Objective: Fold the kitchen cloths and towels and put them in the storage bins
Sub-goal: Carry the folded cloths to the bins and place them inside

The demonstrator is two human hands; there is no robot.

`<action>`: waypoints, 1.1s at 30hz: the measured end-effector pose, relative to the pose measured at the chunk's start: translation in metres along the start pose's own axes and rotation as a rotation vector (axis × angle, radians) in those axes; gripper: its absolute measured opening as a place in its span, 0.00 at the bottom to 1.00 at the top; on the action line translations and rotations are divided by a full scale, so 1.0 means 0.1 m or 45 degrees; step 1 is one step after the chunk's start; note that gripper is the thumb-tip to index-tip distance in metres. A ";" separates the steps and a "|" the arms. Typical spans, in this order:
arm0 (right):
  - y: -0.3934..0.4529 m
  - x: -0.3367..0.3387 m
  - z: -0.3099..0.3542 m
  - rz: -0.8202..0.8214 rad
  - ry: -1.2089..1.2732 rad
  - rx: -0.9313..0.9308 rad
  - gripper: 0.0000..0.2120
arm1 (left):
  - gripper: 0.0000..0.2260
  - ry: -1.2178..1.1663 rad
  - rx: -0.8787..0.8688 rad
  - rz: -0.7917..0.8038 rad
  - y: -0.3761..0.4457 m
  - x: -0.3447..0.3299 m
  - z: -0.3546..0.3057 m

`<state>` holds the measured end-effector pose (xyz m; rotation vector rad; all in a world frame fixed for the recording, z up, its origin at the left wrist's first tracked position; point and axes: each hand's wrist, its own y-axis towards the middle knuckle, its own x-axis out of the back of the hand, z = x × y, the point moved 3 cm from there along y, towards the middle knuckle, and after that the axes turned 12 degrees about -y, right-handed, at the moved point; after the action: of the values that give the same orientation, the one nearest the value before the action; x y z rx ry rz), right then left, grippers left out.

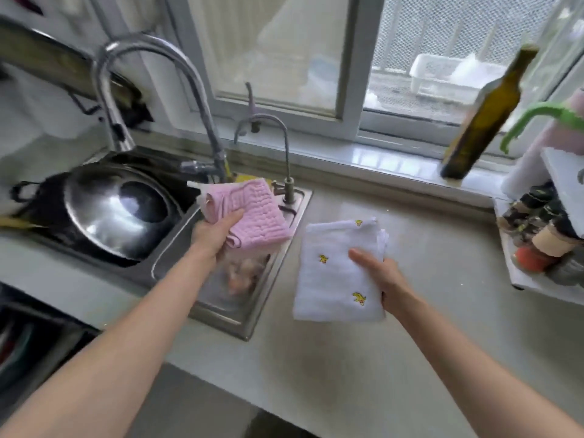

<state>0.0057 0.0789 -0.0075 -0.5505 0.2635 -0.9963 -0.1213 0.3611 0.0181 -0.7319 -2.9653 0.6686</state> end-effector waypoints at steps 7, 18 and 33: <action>-0.41 -1.96 0.29 0.276 -0.225 0.204 0.11 | 0.28 -0.186 0.026 -0.235 -0.49 2.35 -0.16; -1.93 -5.63 -0.42 0.814 -0.581 0.349 0.14 | 0.38 -0.336 -0.068 -0.697 -1.90 6.38 0.01; -3.73 -9.46 -0.69 1.568 -0.630 0.666 0.04 | 0.15 -0.194 -0.157 -1.561 -3.32 9.24 -0.04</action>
<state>-0.7919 0.7026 0.1054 -0.0656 -0.1231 0.2901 -1.0895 0.5109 0.0785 1.1260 -2.8015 0.4009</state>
